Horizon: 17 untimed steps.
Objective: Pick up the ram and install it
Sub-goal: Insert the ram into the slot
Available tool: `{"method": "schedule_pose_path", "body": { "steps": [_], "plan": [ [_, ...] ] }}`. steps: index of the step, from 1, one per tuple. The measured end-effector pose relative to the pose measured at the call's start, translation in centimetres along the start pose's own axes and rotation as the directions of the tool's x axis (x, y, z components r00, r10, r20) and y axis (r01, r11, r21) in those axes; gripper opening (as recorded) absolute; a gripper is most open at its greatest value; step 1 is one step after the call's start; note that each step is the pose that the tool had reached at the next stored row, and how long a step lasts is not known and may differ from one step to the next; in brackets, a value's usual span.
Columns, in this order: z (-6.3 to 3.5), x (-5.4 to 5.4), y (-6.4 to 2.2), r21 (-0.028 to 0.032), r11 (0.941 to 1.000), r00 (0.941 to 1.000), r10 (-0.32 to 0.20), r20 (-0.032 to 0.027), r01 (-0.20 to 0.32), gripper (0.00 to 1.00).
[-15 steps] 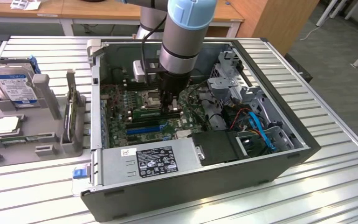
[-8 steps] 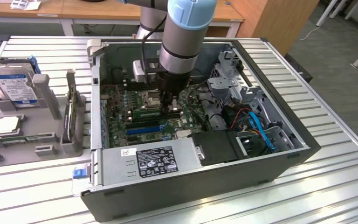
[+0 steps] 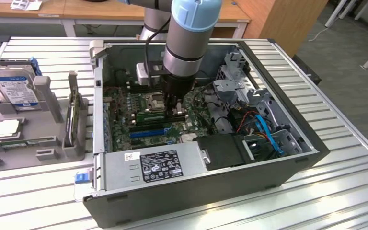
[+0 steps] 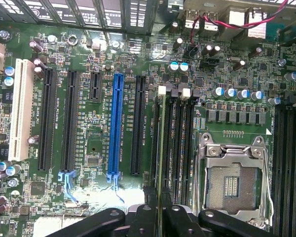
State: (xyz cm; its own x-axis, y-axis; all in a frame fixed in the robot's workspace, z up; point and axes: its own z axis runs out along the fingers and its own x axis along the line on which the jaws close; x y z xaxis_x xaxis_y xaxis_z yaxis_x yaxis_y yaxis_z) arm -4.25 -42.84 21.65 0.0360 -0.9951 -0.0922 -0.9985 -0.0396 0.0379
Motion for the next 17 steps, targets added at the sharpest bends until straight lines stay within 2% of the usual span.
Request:
{"method": "schedule_pose_path", "body": {
  "steps": [17],
  "plan": [
    [0.61, 0.05, -0.02, 0.0001, 1.0000, 1.0000, 0.000, -0.0003, 0.000, 0.14]
  ]
}}
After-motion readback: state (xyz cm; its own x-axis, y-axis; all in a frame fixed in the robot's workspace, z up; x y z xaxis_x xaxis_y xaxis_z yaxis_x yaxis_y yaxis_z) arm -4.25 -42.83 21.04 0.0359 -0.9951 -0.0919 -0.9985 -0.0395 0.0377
